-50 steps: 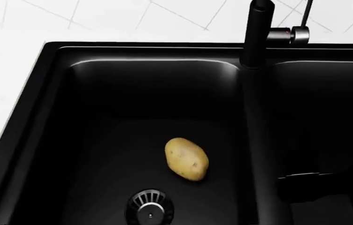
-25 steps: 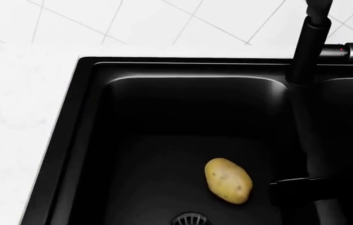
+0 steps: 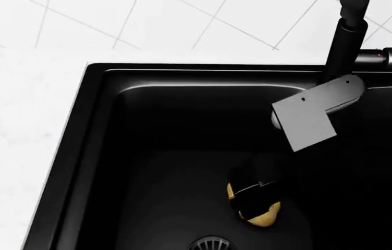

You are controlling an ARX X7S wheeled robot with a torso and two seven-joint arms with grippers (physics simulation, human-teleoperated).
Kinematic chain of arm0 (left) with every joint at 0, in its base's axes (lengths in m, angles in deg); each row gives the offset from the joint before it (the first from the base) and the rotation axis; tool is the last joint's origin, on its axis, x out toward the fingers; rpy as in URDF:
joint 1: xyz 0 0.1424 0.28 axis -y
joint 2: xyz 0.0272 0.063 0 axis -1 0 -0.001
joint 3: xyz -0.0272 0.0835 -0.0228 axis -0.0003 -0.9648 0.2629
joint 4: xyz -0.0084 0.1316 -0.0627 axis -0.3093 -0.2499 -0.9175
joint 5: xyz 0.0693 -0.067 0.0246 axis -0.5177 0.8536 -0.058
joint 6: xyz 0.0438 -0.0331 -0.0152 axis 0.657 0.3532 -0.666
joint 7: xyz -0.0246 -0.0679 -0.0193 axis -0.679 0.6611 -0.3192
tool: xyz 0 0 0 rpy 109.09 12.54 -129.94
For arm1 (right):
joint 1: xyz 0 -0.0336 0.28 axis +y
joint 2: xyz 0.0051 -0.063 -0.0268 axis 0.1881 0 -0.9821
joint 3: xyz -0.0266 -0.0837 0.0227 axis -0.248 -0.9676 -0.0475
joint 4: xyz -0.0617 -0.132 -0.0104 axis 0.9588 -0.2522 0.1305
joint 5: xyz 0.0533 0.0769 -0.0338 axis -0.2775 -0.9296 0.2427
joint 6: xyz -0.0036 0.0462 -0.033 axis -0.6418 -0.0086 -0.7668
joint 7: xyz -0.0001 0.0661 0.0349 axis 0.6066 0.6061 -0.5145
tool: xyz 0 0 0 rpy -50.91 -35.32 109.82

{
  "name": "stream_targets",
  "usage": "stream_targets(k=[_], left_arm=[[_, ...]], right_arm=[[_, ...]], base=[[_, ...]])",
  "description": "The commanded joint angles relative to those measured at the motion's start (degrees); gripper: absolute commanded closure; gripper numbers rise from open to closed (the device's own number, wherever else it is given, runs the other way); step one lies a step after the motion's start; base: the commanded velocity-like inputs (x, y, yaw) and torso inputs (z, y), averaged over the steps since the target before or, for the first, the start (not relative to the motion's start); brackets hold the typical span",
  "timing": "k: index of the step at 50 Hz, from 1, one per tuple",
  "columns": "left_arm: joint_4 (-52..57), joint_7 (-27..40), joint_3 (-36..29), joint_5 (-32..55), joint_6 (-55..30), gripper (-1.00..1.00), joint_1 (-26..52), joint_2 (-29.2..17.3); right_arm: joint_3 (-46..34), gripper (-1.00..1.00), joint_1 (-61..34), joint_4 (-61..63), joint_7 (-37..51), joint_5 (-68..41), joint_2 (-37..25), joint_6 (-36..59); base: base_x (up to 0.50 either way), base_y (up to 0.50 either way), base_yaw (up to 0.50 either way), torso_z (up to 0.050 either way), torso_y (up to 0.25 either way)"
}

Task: Pick the vegetables from the sink and place them on the cutting board.

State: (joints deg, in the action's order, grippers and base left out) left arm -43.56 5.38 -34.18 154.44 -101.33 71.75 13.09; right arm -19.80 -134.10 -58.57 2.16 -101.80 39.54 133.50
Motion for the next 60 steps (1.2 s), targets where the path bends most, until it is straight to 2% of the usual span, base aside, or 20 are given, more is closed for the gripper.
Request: stream_targets(k=[1, 6, 11, 14, 18, 23, 26, 29, 36, 45, 49, 56, 60], left_arm=[[-0.48, -1.19, 0.82, 0.80, 4.06, 1.00, -0.86, -0.04], [-0.38, -0.57, 0.84, 0.51, 4.32, 1.00, -0.90, 0.54], [0.73, -3.01, 1.52, 0.66, 5.53, 1.00, -2.14, -3.05], [0.89, -2.81, 1.38, 0.36, 5.72, 1.00, -2.44, -2.81], [0.83, -1.88, 1.08, 0.00, 5.41, 1.00, -2.28, -1.58], [0.86, -2.13, 1.20, -0.10, 5.85, 1.00, -2.72, -1.97], [1.31, -4.22, 1.69, 0.47, 6.40, 1.00, -3.42, -4.75], [1.38, -3.77, 1.68, 0.45, 6.62, 1.00, -3.63, -4.43], [1.01, -1.74, 0.96, -0.66, 6.24, 1.00, -3.41, -1.40], [1.49, -2.02, 1.22, -0.49, 6.69, 1.00, -4.01, -2.46], [1.26, -1.55, 0.84, -1.20, 6.47, 1.00, -3.96, -1.34], [1.45, -1.47, 0.60, -2.05, 6.56, 1.00, -4.10, -0.86], [0.81, -0.36, 0.23, -2.30, 6.12, 1.00, -3.78, 0.99]], right_arm=[[-15.29, -1.00, -8.55, -16.52, -11.15, 8.77, 6.53, -3.20], [-19.84, -1.00, -10.53, -24.06, -14.50, 12.90, 8.51, -6.32], [-26.51, -1.00, -12.91, -33.32, -18.62, 18.62, 10.85, -10.22], [-30.54, -1.00, -14.34, -36.25, -20.19, 21.64, 11.78, -11.25], [-32.12, -1.00, -15.61, -41.15, -23.15, 22.66, 13.77, -13.30], [-38.10, -1.00, -17.71, -46.80, -29.89, 25.55, 17.14, -16.64], [-39.67, -1.00, -18.32, -49.84, -31.48, 26.48, 18.69, -17.31], [-41.87, -1.00, -18.65, -51.18, -33.04, 27.49, 19.37, -17.20], [-44.25, -1.00, -19.19, -55.30, -35.90, 28.84, 21.07, -19.02], [-46.95, -1.00, -20.70, -65.40, -41.20, 31.10, 25.21, -24.58], [-48.94, -1.00, -21.04, -68.07, -44.92, 32.10, 26.85, -26.98], [-49.78, -1.00, -22.63, -80.25, -47.84, 33.93, 31.12, -32.81], [-50.12, -1.00, -22.97, -87.06, -49.90, 34.64, 33.45, -36.23]], base=[[0.00, 0.00, 0.00, 0.000, 0.000], [0.00, 0.00, 0.00, 0.000, 0.000], [0.00, 0.00, 0.00, 0.000, 0.000], [0.00, 0.00, 0.00, 0.000, 0.000], [0.00, 0.00, 0.00, 0.000, 0.000], [0.00, 0.00, 0.00, 0.000, 0.000], [0.00, 0.00, 0.00, 0.000, 0.000], [0.00, 0.00, 0.00, 0.000, 0.000], [0.00, 0.00, 0.00, 0.000, 0.000], [0.00, 0.00, 0.00, 0.000, 0.000], [0.00, 0.00, 0.00, 0.000, 0.000], [0.00, 0.00, 0.00, 0.000, 0.000], [0.00, 0.00, 0.00, 0.000, 0.000]])
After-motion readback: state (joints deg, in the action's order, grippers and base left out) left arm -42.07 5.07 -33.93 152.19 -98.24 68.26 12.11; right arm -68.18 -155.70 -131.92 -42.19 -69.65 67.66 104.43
